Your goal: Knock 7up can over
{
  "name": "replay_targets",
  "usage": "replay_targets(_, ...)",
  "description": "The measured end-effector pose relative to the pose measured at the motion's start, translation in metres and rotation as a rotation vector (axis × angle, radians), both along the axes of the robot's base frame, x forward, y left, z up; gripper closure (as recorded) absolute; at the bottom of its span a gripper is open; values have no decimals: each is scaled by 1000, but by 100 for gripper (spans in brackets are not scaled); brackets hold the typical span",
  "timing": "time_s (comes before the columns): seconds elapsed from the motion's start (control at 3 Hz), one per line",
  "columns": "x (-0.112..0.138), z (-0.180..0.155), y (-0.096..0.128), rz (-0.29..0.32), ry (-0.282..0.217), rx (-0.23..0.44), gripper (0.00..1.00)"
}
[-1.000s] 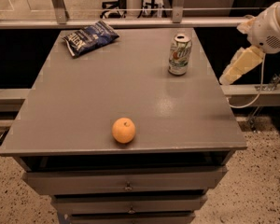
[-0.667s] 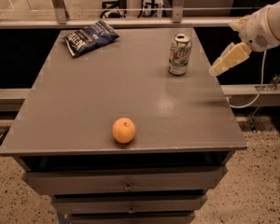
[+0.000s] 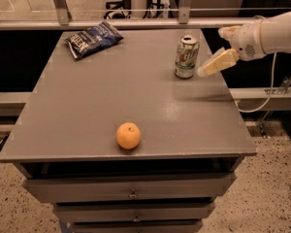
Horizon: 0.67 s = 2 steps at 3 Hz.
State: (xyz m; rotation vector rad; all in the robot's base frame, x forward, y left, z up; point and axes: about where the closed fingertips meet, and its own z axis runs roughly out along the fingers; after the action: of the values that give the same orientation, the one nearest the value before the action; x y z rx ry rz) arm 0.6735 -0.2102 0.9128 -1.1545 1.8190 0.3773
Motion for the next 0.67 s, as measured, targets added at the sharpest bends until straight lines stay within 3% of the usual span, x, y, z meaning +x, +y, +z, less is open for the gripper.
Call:
replay_targets(0.33, 5, -18, 35, 56, 12, 130, 0)
replay_targets(0.67, 6, -23, 52, 86, 17, 212, 0)
